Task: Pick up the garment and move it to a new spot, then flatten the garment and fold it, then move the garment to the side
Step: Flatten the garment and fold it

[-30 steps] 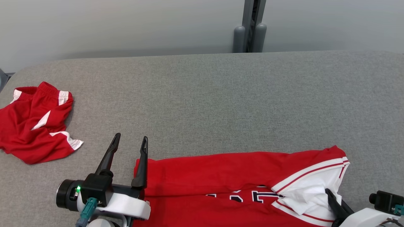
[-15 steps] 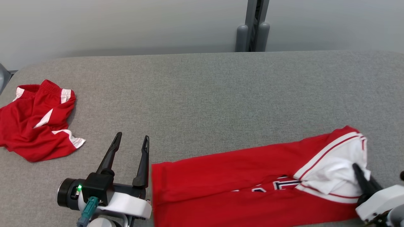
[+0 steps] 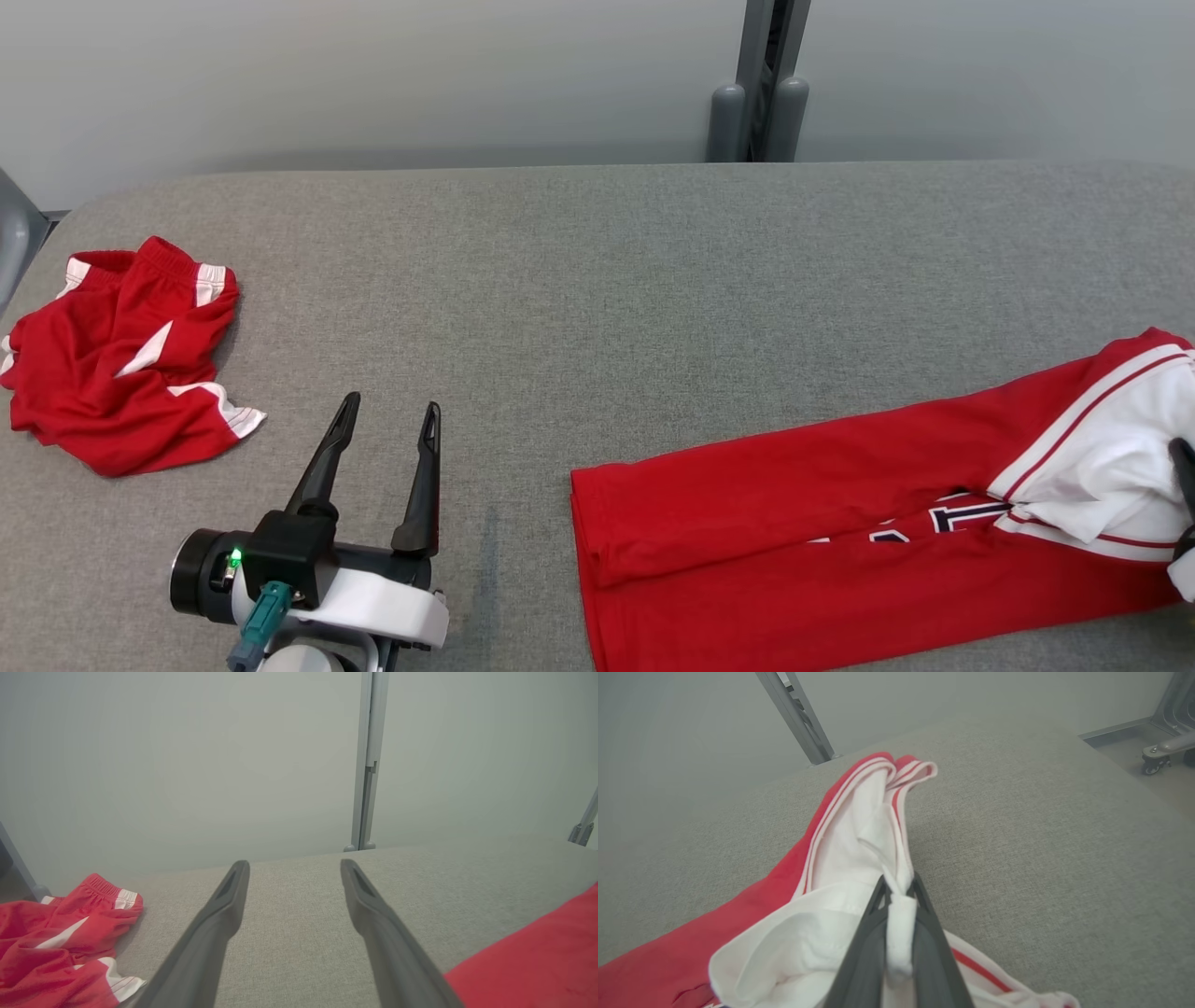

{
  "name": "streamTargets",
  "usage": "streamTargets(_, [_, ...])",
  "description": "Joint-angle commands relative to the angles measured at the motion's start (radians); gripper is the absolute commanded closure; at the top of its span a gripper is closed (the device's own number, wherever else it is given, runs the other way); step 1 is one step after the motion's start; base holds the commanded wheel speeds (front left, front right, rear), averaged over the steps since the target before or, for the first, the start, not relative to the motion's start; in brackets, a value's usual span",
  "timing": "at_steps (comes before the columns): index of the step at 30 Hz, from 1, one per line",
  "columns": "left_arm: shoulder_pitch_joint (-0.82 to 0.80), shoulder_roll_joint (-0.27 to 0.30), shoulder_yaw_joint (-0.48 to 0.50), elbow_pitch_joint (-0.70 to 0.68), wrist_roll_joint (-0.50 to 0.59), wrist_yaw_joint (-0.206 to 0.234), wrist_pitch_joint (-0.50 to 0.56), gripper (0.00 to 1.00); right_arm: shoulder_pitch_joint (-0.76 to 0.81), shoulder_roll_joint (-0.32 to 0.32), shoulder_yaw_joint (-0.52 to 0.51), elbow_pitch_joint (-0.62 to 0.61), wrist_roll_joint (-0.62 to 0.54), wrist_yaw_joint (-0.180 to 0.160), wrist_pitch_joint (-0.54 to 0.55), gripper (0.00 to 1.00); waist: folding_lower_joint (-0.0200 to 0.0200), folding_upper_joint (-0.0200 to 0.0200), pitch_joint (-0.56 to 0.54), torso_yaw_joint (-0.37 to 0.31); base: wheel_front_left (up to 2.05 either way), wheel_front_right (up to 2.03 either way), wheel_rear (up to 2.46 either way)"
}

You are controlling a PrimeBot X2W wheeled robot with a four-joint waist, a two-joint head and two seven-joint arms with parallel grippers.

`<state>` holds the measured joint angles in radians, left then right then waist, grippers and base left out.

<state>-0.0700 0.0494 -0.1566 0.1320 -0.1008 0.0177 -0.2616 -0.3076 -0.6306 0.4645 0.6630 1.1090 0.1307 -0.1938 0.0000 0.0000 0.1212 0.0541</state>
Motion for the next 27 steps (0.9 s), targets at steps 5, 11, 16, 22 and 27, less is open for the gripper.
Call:
streamTargets(5, [0.003,0.003,0.0,0.004,-0.014,0.009,-0.003,0.0,-0.022,-0.01,0.035,-0.035,-0.005,0.0,0.026,1.0,0.0,0.0,-0.014,-0.009,0.0,0.0,0.0])
streamTargets(11, [0.013,0.003,0.008,0.007,-0.017,0.01,-0.003,0.0,-0.016,0.008,0.048,-0.122,0.025,0.0,0.076,1.0,0.0,0.0,-0.033,-0.022,0.0,0.0,0.0])
streamTargets(16, [0.021,0.003,0.019,0.006,-0.018,0.008,-0.003,0.0,0.008,0.032,0.049,-0.219,0.031,0.0,0.125,1.0,0.0,0.0,-0.051,-0.038,0.0,0.0,0.0])
streamTargets(22, [0.039,0.003,0.022,0.007,-0.009,-0.001,-0.003,0.0,0.127,0.407,-0.067,-0.458,0.059,0.0,0.361,1.0,0.0,0.0,-0.081,-0.032,0.0,0.0,0.0])
streamTargets(27, [0.04,0.003,0.014,0.008,-0.015,-0.001,-0.003,0.0,0.154,0.531,-0.107,-0.45,0.041,0.0,0.416,1.0,0.0,0.0,-0.078,-0.008,0.0,0.0,0.0])
